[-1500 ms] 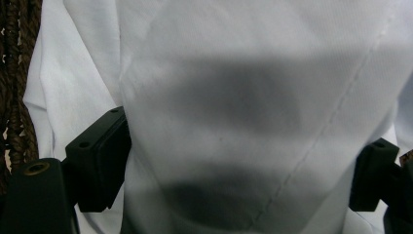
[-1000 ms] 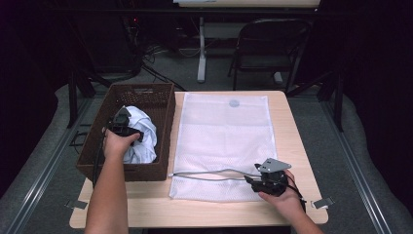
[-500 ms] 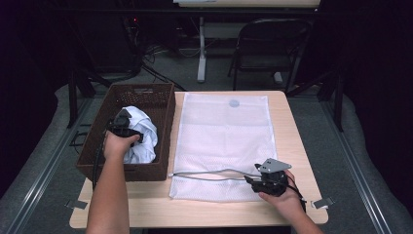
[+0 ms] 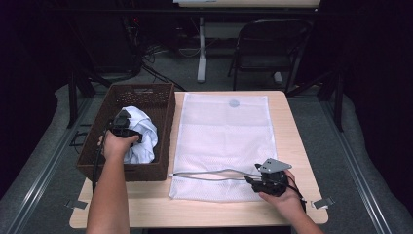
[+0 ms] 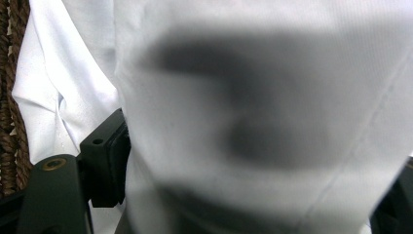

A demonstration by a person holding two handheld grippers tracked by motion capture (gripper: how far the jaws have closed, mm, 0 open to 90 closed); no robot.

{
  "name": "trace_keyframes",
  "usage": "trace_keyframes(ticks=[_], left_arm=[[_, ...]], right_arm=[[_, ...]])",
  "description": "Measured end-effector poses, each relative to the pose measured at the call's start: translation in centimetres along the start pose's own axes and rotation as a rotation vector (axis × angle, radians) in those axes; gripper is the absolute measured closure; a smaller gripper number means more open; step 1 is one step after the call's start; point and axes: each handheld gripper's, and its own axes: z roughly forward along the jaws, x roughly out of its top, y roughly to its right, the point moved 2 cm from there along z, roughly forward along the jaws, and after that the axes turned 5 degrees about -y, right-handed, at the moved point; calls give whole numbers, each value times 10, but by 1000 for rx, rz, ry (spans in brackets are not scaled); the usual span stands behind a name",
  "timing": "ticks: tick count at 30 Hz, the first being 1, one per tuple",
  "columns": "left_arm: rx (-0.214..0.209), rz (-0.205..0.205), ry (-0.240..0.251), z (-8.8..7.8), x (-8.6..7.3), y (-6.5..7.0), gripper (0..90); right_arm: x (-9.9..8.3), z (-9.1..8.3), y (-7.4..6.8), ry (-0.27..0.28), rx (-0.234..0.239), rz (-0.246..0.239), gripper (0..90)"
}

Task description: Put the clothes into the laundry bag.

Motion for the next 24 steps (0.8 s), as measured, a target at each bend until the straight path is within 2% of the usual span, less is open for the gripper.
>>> trace_keyframes(ticks=[5, 10, 16, 24], left_arm=[[-7, 1, 15, -2, -1, 0, 326], [-6, -5, 19, -4, -1, 1, 394], [-10, -21, 30, -5, -2, 1, 463], [-11, -14, 31, -7, -2, 0, 540]], right_arm=[[0, 0, 0, 1, 0, -3, 392], [0, 0, -1, 2, 3, -6, 392], [0, 0, -1, 3, 2, -7, 392], [0, 1, 0, 3, 1, -7, 392]])
